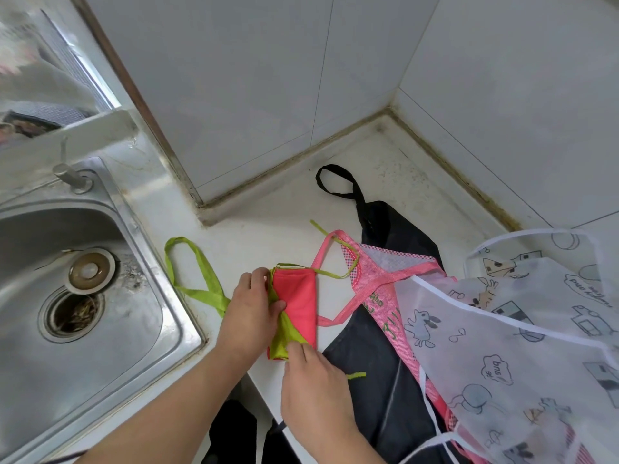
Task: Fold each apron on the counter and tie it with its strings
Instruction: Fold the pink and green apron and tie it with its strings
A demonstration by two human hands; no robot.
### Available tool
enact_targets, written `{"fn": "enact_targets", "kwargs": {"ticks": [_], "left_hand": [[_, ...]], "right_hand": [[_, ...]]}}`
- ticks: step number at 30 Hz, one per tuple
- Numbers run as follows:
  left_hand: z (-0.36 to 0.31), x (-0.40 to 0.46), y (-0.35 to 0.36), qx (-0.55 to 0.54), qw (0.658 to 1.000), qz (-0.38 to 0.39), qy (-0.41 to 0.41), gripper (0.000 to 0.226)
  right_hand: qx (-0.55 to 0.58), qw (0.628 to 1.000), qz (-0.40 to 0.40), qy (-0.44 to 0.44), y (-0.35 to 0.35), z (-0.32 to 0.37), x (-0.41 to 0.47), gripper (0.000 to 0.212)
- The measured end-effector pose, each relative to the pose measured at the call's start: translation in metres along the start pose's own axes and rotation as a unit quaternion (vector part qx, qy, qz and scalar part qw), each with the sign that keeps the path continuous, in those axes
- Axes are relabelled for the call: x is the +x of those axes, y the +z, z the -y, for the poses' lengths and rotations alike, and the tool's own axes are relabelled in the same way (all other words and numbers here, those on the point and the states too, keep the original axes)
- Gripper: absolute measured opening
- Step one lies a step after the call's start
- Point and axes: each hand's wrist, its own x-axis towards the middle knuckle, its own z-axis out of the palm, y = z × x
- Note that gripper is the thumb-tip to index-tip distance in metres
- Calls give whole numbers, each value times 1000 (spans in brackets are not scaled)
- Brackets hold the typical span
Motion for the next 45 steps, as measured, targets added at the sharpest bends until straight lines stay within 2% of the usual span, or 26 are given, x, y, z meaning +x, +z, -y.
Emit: {"fn": "enact_targets", "kwargs": {"ticks": [2,4,6,7,10,11,12,15,17,19,23,25,28,30,32,33,34,35,36,37,38,39,40,41,45], "left_hand": [[-1,0,1,2,1000,-7,3,42],[-2,0,1,6,1000,-12,9,36],[-1,0,1,12,1000,-14,14,33],[0,0,1,17,1000,-15,17,33],[2,0,2,33,999,-15,27,30],[2,0,3,37,999,-18,30,29],[2,-1,3,40,998,-22,31,28],[3,-2,5,44,998,-34,31,28],[5,-3,6,56,997,-46,41,28],[7,-3,8,84,994,-56,52,29],[12,-3,9,114,990,-72,44,35],[13,-5,5,120,989,-79,35,42],[4,-15,-9,95,991,-92,31,49],[-12,-29,-27,68,995,-74,-5,46],[-33,-42,-44,43,991,32,-124,62],[-41,-47,-50,-2,975,109,-195,73],[-48,-51,-56,-83,941,198,-260,80],[-52,-56,-59,-196,888,283,-305,84],[-57,-61,-63,-324,822,346,-316,82],[-60,-66,-64,-450,754,370,-302,73],[-64,-69,-65,-546,702,351,-294,63],[-69,-70,-67,-611,664,321,-289,54],[-75,-71,-68,-643,648,296,-282,47],[-84,-71,-71,-643,664,273,-267,42],[-107,-68,-87,-525,798,192,-223,36]], "right_hand": [[-21,999,28,-8,5,2,-7,49],[-48,995,72,-52,9,3,-13,47],[-57,989,100,-96,5,3,-16,28],[-51,992,75,-88,1,1,-14,21],[50,995,-71,54,-17,-10,2,17],[78,987,-88,107,-22,-15,12,11],[113,978,-75,156,-27,-21,24,9],[215,945,10,247,-27,-31,56,30],[263,928,52,258,-23,-27,69,30],[293,916,56,267,-21,-23,77,25],[215,948,-9,233,-23,-20,74,15],[187,959,-39,208,-29,-17,68,17],[282,933,-47,220,-33,-24,62,18],[362,899,-46,241,-41,-30,59,15],[423,873,-48,240,-50,-37,55,11],[447,862,-45,234,-57,-38,52,10],[470,852,-43,228,-66,-38,49,12],[496,838,-40,225,-72,-37,47,13],[525,822,-35,220,-82,-35,44,13],[552,805,-23,216,-90,-33,42,10],[576,790,-9,211,-97,-31,39,8],[590,781,5,203,-104,-28,36,7],[595,780,13,193,-110,-27,34,6],[584,792,16,179,-118,-26,32,5],[527,839,21,136,-145,-27,32,9]]}}
